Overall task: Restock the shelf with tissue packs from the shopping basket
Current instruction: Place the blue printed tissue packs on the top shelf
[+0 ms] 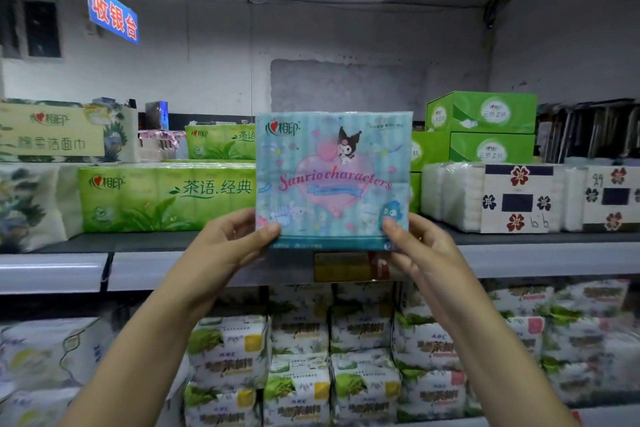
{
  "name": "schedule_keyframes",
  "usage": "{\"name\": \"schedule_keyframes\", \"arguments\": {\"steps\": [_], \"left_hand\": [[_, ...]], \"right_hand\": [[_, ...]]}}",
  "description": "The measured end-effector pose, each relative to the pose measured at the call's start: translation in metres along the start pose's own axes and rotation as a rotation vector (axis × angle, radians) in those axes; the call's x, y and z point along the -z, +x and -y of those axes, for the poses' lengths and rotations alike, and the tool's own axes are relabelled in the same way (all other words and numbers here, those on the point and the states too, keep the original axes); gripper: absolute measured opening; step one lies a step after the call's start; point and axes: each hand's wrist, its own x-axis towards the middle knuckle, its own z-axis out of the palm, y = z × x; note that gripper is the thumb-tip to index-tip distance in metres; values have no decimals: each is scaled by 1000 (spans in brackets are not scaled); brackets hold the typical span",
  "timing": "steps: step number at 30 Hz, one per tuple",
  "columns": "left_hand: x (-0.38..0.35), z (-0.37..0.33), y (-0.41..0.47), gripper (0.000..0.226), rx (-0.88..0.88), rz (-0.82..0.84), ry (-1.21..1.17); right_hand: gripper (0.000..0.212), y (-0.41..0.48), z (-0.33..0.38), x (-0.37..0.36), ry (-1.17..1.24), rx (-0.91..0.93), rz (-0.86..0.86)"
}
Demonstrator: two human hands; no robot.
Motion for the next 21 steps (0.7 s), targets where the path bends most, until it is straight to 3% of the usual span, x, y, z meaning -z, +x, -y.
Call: {"name": "schedule_keyframes", "arguments": {"steps": [6, 11, 16, 19, 21], "left_hand": [[15, -10, 18, 76, -51, 62, 103], [17, -11, 34, 74, 47, 63, 103], [19, -11, 45, 38, 74, 62, 226], [20, -11, 48, 42, 111, 49, 296], [22, -10, 49, 57, 125, 62, 284]], "right_hand": [[29, 19, 14, 3, -194, 104, 41], [13, 42, 15, 4, -387, 111, 68], [20, 57, 6, 11, -498, 90, 109], [34, 61, 4, 13, -535, 98, 118], [24, 63, 3, 14, -529, 87, 120]]}}
